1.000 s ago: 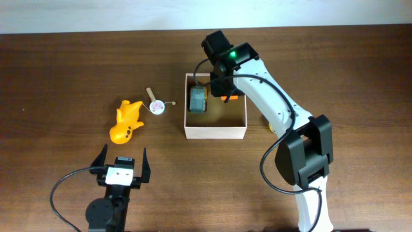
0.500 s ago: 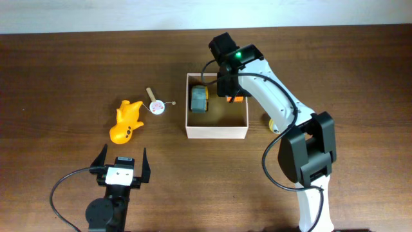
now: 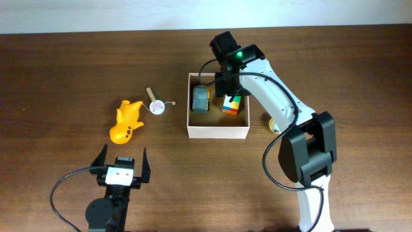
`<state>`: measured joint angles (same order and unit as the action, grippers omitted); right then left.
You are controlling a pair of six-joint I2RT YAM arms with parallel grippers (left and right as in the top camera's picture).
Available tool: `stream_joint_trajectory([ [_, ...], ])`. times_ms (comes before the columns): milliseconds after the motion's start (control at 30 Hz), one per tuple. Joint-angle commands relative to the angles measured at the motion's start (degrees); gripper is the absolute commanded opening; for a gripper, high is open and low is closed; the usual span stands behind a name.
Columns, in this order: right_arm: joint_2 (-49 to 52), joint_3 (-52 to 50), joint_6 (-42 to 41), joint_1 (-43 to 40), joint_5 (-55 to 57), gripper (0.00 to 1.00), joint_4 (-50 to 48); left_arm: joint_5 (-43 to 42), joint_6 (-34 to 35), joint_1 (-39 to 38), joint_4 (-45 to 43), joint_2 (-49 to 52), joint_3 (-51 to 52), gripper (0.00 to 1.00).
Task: Pack container
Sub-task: 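Lower the colour cube into the box beside the truck with the right gripper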
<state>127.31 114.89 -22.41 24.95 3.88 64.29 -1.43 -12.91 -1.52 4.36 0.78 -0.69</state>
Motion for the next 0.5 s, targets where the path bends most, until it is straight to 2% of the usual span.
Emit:
stream_joint_trajectory([
  [0,-0.2,-0.3,3.8,0.7,-7.5,0.33,1.4,0.2,-0.9,0.2,0.4,-0.4,0.2,0.99],
  [100,-0.2,-0.3,3.8,1.7,-9.0,0.08,3.7,0.2,-0.9,0.2,0.4,-0.4,0.2,0.99],
  [133,-0.2,-0.3,3.8,2.1,-9.5,0.05,4.3,0.2,-0.9,0.2,0.4,-0.4,0.2,0.99],
  [467,-0.2,-4.9,3.8,5.5,-5.7,0.04,5.3,0.2,-0.9,0.2,0.4,-0.4,0.2,0.99],
])
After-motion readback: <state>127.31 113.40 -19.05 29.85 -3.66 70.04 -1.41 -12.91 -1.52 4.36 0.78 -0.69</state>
